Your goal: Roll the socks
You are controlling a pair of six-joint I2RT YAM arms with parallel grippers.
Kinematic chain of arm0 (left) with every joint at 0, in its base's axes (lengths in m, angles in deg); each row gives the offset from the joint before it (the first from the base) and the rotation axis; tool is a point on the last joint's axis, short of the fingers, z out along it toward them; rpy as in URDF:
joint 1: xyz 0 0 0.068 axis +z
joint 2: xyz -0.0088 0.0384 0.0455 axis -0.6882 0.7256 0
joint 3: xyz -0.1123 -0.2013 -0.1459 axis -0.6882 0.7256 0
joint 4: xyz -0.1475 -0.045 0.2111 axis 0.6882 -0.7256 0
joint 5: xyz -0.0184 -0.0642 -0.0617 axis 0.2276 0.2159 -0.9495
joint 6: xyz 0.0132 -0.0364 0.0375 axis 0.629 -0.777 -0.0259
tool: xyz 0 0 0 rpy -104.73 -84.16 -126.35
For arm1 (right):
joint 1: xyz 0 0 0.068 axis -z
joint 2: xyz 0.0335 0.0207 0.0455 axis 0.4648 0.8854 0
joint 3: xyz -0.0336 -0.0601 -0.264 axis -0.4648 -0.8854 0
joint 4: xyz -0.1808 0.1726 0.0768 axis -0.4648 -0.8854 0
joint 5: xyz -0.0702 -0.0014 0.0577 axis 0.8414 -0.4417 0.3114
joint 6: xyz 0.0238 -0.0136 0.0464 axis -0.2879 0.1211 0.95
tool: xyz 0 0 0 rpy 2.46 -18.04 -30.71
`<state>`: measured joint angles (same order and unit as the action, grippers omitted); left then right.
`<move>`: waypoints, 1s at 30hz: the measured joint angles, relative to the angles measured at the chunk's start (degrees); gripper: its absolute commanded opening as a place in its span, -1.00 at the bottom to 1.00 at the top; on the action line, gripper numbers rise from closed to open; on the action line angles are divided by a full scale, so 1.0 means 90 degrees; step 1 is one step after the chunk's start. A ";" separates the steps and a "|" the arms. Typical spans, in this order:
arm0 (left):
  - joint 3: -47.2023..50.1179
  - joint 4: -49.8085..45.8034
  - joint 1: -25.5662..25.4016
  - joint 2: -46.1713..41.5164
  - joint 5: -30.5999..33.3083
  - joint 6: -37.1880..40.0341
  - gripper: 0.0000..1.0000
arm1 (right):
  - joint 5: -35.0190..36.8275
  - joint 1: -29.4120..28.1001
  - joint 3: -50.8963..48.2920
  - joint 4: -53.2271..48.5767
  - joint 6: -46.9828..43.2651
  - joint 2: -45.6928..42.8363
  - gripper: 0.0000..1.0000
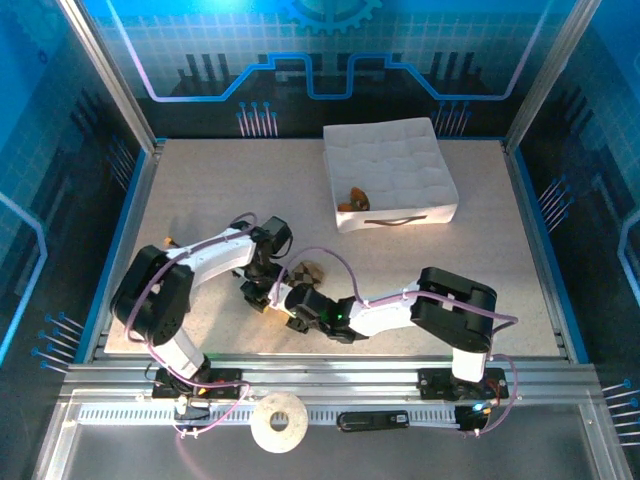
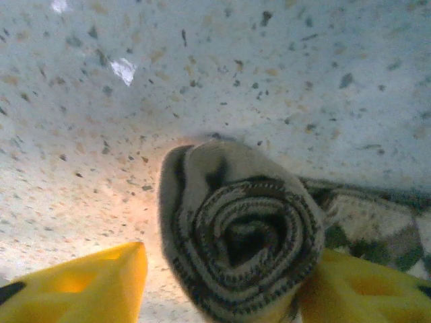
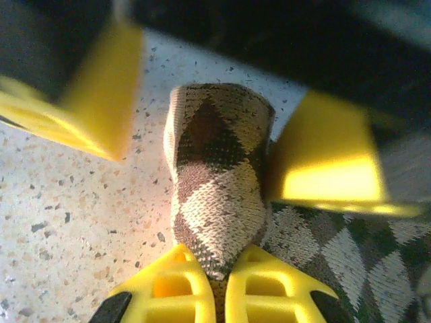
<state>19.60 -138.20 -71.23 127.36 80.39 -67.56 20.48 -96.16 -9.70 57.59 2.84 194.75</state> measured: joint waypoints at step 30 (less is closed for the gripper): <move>0.0549 0.1761 -0.0534 -0.0209 0.0236 0.0748 0.02 | -0.4379 0.2076 -0.1885 0.3942 0.3487 0.0503 -0.91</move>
<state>24.54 -122.35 -76.04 125.48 82.51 -60.83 -18.93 -77.47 -26.66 93.06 34.23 199.28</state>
